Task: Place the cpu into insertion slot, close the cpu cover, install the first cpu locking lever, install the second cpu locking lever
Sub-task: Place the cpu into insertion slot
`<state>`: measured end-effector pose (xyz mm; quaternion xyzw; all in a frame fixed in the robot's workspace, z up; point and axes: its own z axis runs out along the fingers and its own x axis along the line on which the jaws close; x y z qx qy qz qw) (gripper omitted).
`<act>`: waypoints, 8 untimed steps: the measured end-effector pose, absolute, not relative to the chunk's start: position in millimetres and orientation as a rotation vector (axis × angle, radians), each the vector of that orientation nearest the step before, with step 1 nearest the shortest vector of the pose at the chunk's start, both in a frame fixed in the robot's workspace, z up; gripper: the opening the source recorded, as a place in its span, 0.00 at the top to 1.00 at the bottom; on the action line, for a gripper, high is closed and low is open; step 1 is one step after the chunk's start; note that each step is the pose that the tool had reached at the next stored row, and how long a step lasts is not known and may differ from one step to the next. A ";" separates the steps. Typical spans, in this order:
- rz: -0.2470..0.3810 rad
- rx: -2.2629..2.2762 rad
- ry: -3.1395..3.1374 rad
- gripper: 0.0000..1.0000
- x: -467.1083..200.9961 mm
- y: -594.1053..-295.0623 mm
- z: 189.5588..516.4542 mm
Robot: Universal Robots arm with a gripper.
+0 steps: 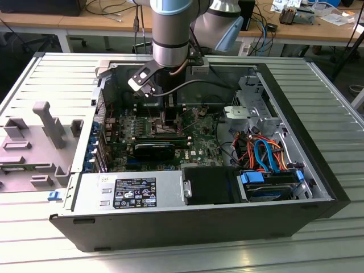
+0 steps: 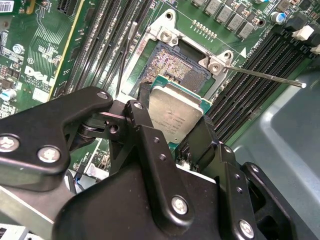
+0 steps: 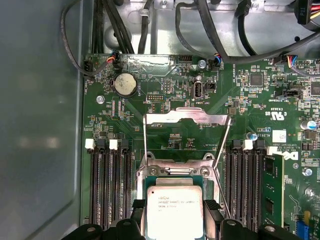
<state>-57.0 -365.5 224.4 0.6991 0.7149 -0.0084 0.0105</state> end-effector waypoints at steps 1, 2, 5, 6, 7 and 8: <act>-0.026 2.182 2.231 0.46 -57.0 -365.5 223.6; -0.026 2.182 2.231 0.46 -57.0 -365.5 223.5; -0.026 2.182 2.231 0.46 -57.0 -365.5 223.0; -0.026 2.182 2.231 0.46 -57.0 -365.5 222.9; -0.026 2.182 2.231 0.46 -57.0 -365.5 222.7; -0.026 2.182 2.231 0.46 -57.0 -365.5 222.5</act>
